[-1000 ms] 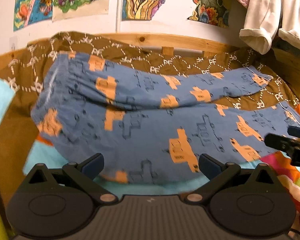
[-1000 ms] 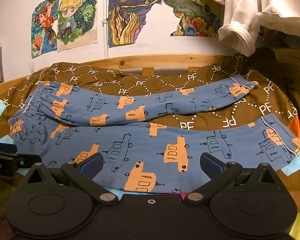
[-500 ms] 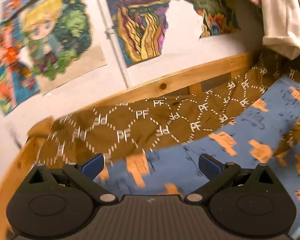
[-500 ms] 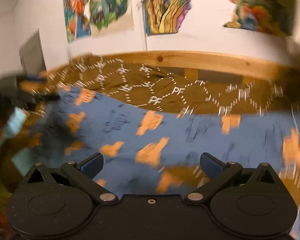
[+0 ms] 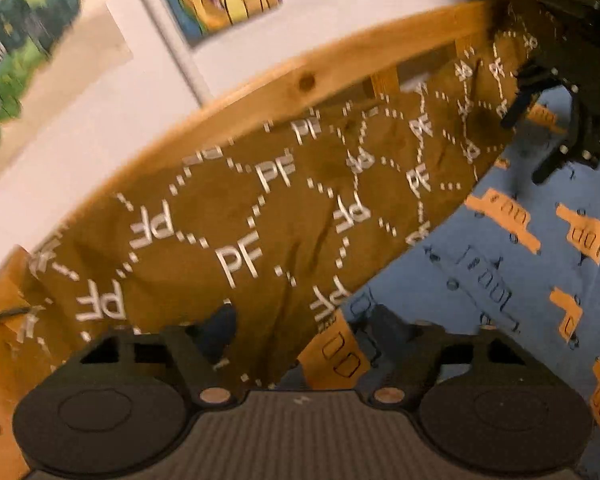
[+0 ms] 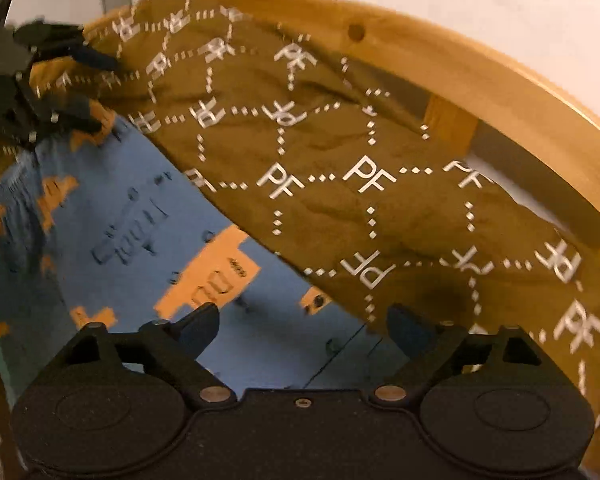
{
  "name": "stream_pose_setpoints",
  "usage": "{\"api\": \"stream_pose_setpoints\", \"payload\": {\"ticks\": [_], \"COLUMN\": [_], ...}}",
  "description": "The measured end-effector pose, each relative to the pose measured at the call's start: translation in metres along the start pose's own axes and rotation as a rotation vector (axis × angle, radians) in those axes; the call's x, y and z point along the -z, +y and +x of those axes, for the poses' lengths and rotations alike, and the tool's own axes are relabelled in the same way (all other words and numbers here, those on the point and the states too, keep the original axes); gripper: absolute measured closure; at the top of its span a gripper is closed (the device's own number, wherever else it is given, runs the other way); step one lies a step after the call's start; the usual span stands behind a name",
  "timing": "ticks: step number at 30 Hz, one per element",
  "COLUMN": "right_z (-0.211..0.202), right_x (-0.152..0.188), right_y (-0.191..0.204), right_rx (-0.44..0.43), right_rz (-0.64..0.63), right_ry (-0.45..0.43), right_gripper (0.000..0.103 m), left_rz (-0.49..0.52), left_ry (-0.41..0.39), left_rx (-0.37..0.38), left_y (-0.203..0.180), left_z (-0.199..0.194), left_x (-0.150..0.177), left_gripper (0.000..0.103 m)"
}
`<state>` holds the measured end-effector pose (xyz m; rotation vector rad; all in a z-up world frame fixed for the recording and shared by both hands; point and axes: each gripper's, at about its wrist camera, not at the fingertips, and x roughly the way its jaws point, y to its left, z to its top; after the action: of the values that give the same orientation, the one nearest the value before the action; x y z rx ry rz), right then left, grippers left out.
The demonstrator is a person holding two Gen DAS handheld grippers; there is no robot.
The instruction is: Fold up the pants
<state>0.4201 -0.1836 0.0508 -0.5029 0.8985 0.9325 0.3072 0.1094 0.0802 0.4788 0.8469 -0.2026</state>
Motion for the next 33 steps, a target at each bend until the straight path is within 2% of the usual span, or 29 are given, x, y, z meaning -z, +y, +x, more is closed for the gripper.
{"api": "stream_pose_setpoints", "payload": {"ticks": [2, 5, 7, 9, 10, 13, 17, 19, 23, 25, 28, 30, 33], "right_z": [0.01, 0.021, 0.027, 0.031, 0.031, 0.026, 0.018, 0.014, -0.002, -0.01, -0.011, 0.001, 0.027], "right_x": [-0.006, -0.012, -0.014, -0.013, -0.013, -0.012, -0.005, -0.004, -0.009, -0.016, -0.028, -0.037, -0.039], "right_y": [-0.004, -0.011, -0.016, -0.018, -0.018, -0.016, -0.011, -0.007, 0.0, 0.002, 0.002, 0.003, 0.002], "right_rx": [-0.017, -0.034, -0.057, -0.067, -0.066, -0.053, 0.001, 0.029, 0.146, 0.236, 0.343, 0.365, 0.369], "right_rz": [-0.043, -0.083, -0.083, -0.089, -0.092, -0.095, -0.109, -0.126, -0.146, -0.158, -0.171, -0.191, -0.215], "right_ry": [0.038, 0.083, 0.112, 0.125, 0.118, 0.096, 0.071, 0.058, -0.034, -0.096, -0.174, -0.164, -0.106], "right_gripper": [0.019, 0.025, 0.03, 0.038, 0.045, 0.068, 0.095, 0.101, 0.102, 0.102, 0.102, 0.102, 0.1], "left_rz": [0.011, 0.056, 0.055, 0.022, 0.019, 0.047, 0.032, 0.02, 0.008, -0.003, -0.019, -0.02, -0.032], "left_ry": [0.021, 0.031, 0.053, 0.068, 0.07, 0.049, 0.007, -0.024, -0.098, -0.129, -0.118, -0.084, -0.039], "left_rx": [0.034, 0.041, 0.057, 0.068, 0.063, 0.032, -0.041, -0.088, -0.179, -0.228, -0.274, -0.296, -0.304], "left_y": [0.0, -0.004, -0.003, -0.003, -0.005, -0.015, -0.023, -0.024, -0.021, -0.019, -0.016, -0.015, -0.013], "left_z": [0.005, 0.006, 0.009, 0.011, 0.011, 0.006, -0.002, -0.009, -0.022, -0.024, -0.017, -0.005, 0.01], "left_x": [0.004, 0.008, 0.006, 0.004, 0.004, 0.004, 0.005, 0.005, -0.002, -0.006, -0.011, -0.012, -0.009], "left_gripper": [0.038, 0.05, 0.078, 0.085, 0.091, 0.101, 0.102, 0.102, 0.102, 0.102, 0.102, 0.102, 0.093]}}
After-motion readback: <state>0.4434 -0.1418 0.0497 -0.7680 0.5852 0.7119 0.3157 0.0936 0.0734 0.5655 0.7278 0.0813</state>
